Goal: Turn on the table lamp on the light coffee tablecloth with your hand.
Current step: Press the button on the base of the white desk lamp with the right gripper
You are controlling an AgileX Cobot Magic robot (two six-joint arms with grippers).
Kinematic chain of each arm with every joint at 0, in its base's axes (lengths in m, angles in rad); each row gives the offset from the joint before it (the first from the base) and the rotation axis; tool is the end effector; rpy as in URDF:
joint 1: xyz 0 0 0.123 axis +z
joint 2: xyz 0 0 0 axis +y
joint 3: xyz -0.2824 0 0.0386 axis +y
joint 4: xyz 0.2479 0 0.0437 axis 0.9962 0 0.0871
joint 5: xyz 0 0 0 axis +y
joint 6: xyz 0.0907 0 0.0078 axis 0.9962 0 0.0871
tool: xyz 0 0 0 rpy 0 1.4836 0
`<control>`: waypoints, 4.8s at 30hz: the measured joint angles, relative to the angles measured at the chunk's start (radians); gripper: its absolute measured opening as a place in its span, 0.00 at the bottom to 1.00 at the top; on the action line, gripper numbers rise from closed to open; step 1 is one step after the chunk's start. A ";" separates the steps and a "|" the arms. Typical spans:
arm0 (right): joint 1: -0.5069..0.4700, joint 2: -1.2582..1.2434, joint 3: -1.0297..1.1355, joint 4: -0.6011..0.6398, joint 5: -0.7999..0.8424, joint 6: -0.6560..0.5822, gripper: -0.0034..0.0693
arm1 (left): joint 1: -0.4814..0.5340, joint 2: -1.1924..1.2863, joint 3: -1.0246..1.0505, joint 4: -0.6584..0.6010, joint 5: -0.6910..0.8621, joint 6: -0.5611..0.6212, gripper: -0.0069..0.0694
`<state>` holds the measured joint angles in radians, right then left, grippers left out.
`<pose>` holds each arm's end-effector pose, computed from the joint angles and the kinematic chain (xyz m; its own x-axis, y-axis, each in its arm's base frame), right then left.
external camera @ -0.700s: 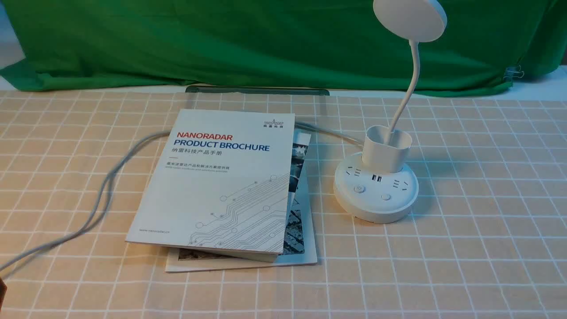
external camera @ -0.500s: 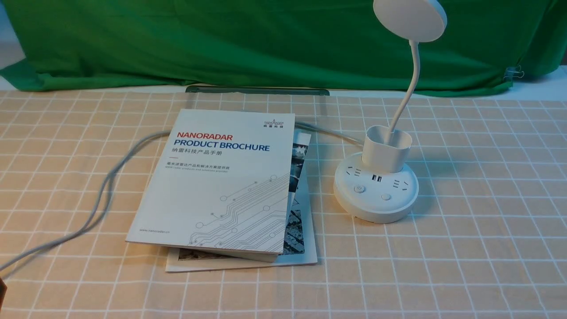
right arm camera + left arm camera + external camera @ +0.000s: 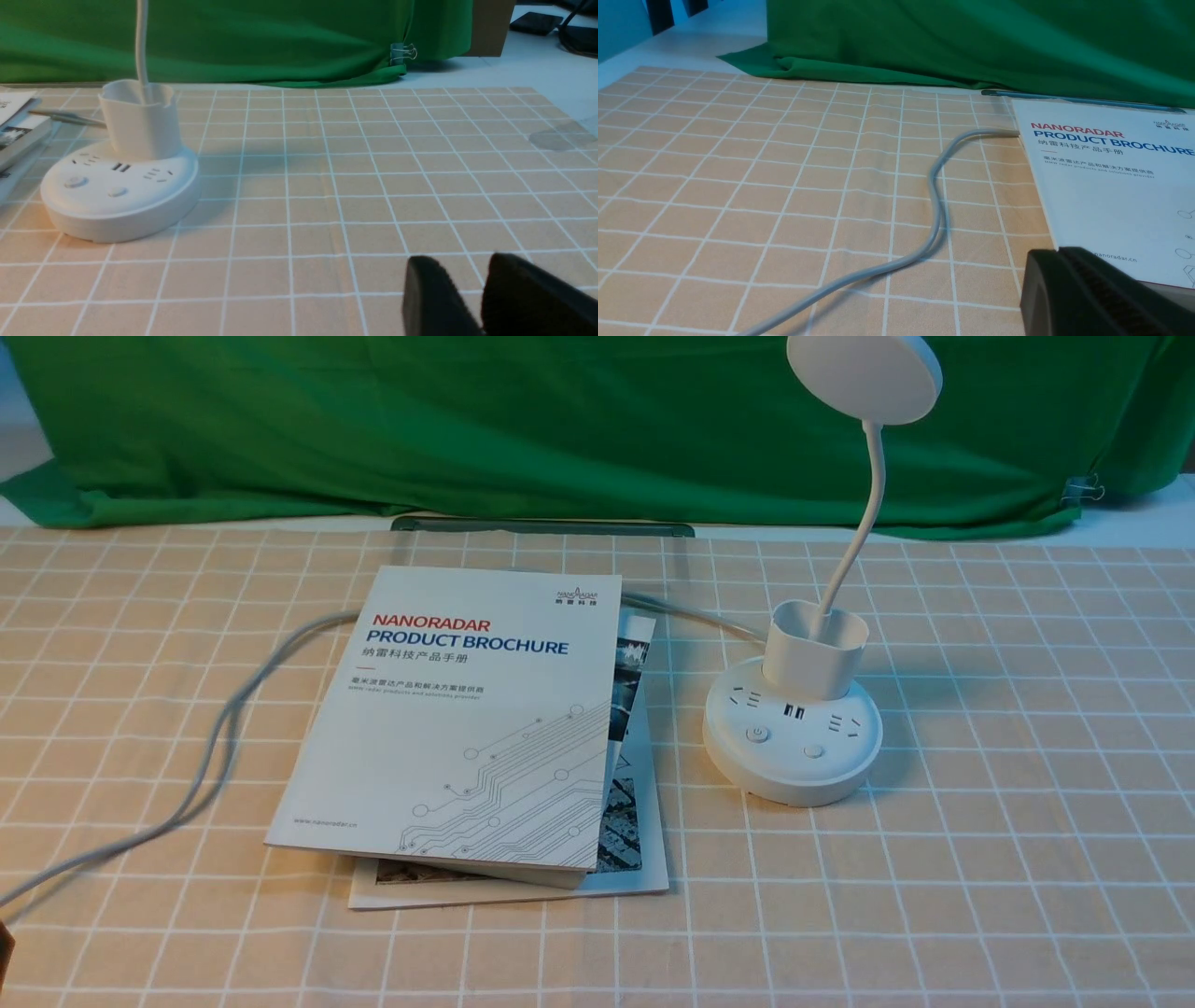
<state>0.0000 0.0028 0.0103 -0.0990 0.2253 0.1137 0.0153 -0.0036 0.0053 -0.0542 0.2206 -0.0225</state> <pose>0.0561 -0.0020 0.1891 -0.1492 0.0172 -0.9887 0.0244 0.9996 0.0137 0.0556 -0.0002 0.1915 -0.1337 -0.0774 -0.9880 -0.0137 0.9970 -0.0762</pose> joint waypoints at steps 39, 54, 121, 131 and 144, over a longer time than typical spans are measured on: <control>0.000 0.000 0.000 0.013 0.002 0.029 0.37 | 0.000 0.000 0.000 0.000 0.000 0.000 0.12; 0.000 0.000 0.000 0.307 -0.011 0.756 0.37 | 0.000 0.000 0.000 0.000 0.000 0.000 0.12; 0.460 1.925 -1.437 0.003 0.567 -0.269 0.09 | 0.000 0.000 0.000 0.000 0.000 0.000 0.12; 0.460 1.944 -1.437 0.003 0.530 -0.261 0.09 | 0.000 0.000 0.000 0.000 0.000 0.000 0.12; 0.460 1.986 -1.437 0.002 0.538 -0.240 0.09 | 0.000 0.000 0.000 0.000 0.000 0.000 0.12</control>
<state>0.4599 1.9888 -1.4267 -0.0970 0.7631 -0.1261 0.0153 -0.0036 0.0053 -0.0542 0.2206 -0.0225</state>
